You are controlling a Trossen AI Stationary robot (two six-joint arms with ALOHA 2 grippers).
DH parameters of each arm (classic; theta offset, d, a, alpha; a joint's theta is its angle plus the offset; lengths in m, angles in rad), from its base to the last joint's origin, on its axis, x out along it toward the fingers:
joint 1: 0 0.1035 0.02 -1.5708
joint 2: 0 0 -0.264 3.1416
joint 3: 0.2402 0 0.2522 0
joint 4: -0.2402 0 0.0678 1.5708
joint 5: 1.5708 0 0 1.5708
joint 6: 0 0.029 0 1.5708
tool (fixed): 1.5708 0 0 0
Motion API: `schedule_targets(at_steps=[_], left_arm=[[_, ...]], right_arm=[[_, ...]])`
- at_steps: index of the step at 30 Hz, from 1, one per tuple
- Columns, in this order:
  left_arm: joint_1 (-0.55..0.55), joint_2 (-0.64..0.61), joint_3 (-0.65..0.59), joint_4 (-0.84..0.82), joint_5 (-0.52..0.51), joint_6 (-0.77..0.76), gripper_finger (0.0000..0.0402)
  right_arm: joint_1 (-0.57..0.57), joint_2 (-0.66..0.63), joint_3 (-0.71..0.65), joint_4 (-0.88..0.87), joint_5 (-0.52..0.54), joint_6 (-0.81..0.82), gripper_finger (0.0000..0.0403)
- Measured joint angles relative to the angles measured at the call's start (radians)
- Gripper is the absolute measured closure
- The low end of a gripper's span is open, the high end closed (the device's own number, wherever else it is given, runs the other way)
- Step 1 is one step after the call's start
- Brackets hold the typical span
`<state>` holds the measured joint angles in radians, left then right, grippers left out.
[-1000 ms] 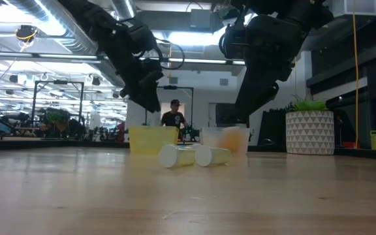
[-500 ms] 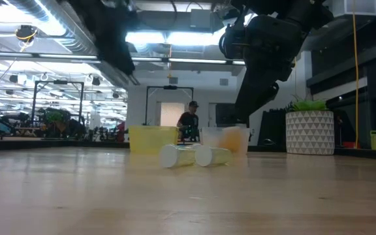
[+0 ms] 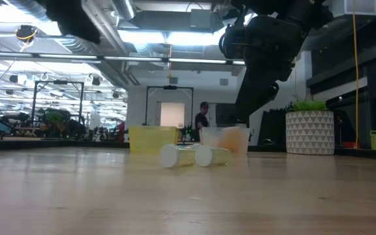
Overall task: Pick and place medicine bottles into bin by pill shape (circle, oval)
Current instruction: Put the yellow tablet bottle into the yellow bin
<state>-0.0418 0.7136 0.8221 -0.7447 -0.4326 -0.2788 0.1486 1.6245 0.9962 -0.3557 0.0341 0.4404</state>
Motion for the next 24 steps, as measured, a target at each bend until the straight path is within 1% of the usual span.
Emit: schedule_targets(at_steps=[2,4,7,9,12,15,19,24], left_arm=[[-0.019,-0.077,-0.071,0.064,-0.068,-0.035,0.0253],[-0.033,-0.155,-0.158,0.173,-0.078,-0.042,0.0253],[-0.049,-0.25,-0.307,0.425,-0.057,-0.018,0.0253],[-0.054,-0.297,-0.407,0.583,-0.018,0.03,0.0253],[-0.053,-0.354,-0.522,0.761,0.015,0.096,0.0253],[-0.053,-0.416,-0.593,0.816,0.035,0.157,0.0253],[-0.053,-0.505,-0.649,0.816,0.047,0.158,0.0253],[-0.053,-0.614,-0.676,0.817,0.161,0.22,0.0253]], right_arm=[[0.0,0.0,0.0,0.0,0.0,0.0,0.0146],[0.0,0.0,0.0,0.0,0.0,0.0,0.0147],[0.0,0.0,0.0,0.0,0.0,0.0,0.0146],[0.0,0.0,0.0,0.001,0.0,0.001,0.0146],[0.0,0.0,0.0,0.002,0.0,0.001,0.0146],[0.0,0.0,0.0,0.008,0.0,0.001,0.0146],[0.0,0.0,0.0,0.01,0.0,0.0,0.0147],[0.0,0.0,0.0,0.011,0.0,-0.002,0.0146]])
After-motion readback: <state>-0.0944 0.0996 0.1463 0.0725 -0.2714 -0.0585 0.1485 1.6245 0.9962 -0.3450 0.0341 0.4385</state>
